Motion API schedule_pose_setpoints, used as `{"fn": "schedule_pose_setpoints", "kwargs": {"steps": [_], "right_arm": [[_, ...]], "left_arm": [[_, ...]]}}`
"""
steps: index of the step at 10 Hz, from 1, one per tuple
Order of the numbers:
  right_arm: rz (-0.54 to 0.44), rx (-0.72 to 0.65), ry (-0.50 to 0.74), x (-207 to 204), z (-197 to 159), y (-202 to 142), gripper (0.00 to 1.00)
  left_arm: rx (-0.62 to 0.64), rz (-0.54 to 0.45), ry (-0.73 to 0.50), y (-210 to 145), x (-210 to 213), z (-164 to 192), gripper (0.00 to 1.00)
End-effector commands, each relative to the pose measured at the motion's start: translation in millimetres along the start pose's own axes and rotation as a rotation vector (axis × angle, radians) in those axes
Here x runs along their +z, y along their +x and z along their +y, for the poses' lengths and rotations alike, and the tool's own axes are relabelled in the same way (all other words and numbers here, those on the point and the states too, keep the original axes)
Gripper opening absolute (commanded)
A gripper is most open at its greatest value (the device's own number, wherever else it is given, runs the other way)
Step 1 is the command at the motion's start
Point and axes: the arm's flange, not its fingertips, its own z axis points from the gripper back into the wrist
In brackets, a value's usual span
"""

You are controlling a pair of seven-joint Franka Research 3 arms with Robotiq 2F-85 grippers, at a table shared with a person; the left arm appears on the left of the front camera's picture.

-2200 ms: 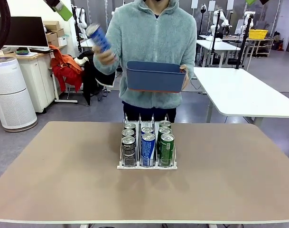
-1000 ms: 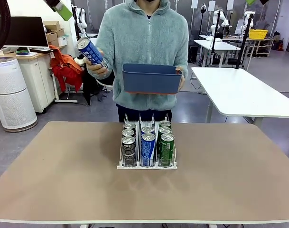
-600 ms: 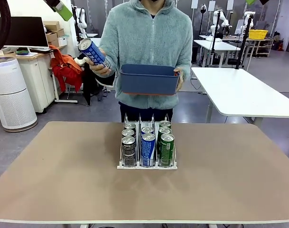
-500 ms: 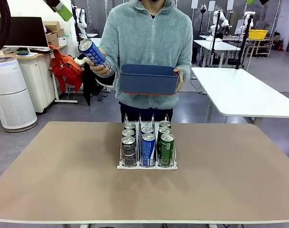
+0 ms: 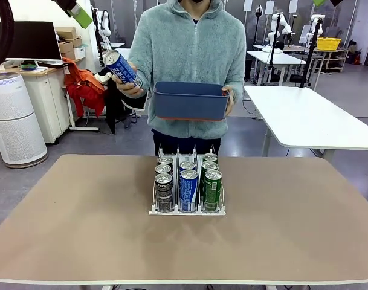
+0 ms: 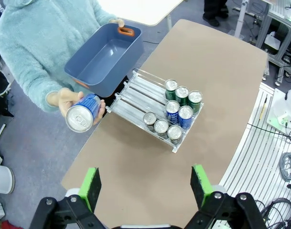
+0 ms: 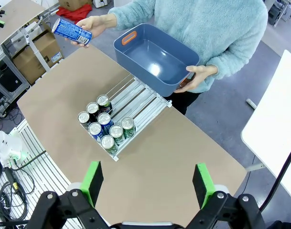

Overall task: Fill the beverage cans into the dispenser.
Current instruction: Pick up the Ionic drink handed by the human.

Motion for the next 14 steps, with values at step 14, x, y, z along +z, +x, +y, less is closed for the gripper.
{"fn": "schedule_pose_setpoints", "kwargs": {"steps": [14], "right_arm": [[0.0, 0.002, -0.004, 0, 1, -1, 1.0]], "left_arm": [[0.098, -0.074, 0.082, -27, -99, 46, 1.0]]}}
